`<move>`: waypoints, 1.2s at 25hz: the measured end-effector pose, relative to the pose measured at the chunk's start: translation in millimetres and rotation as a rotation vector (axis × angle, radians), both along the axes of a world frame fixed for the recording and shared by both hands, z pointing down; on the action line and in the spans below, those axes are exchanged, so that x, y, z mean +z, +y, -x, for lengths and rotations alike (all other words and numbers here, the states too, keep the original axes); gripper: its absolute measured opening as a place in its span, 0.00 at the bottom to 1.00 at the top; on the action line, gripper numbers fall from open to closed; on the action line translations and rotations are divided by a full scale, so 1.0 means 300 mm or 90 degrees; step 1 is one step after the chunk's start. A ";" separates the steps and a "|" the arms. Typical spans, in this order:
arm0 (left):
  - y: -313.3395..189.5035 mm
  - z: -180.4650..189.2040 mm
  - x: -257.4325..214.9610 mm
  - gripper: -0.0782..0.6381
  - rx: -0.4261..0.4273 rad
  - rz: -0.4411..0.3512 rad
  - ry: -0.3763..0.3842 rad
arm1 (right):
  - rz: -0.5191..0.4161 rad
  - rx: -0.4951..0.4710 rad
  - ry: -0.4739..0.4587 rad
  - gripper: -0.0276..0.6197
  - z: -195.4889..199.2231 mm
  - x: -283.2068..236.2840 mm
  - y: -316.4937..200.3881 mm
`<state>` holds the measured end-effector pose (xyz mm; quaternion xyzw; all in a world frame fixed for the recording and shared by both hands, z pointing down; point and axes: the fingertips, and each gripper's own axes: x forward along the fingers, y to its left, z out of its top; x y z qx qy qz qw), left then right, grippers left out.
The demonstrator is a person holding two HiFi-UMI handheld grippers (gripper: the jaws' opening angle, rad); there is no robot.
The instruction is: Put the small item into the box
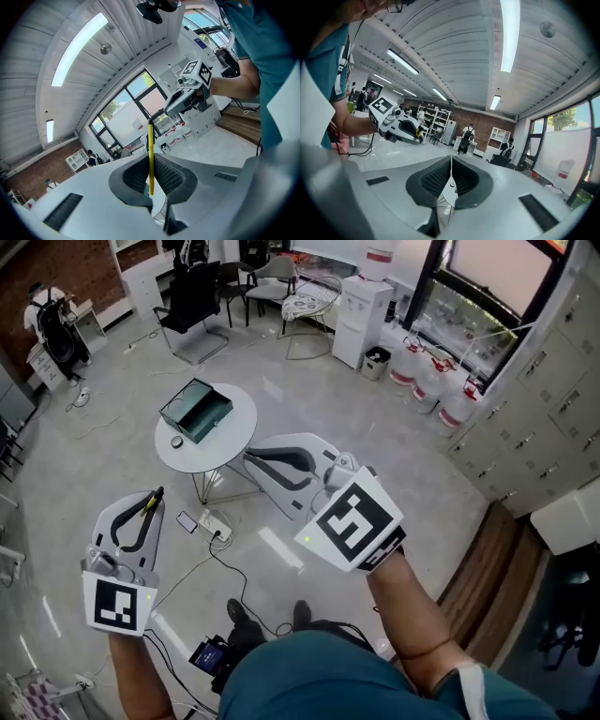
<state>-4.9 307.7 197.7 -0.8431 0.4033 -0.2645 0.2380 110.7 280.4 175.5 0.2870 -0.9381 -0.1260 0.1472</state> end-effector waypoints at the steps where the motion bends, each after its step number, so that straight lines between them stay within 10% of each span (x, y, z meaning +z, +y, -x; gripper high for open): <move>1: -0.024 -0.013 0.004 0.16 0.009 0.002 0.001 | 0.002 0.008 0.001 0.10 -0.012 0.005 -0.017; 9: -0.211 -0.048 -0.020 0.16 0.086 0.006 0.014 | 0.011 0.085 0.009 0.10 -0.049 -0.008 -0.143; 30: -0.687 0.364 -0.043 0.16 0.194 0.015 0.049 | 0.024 0.196 0.035 0.10 0.366 -0.033 -0.533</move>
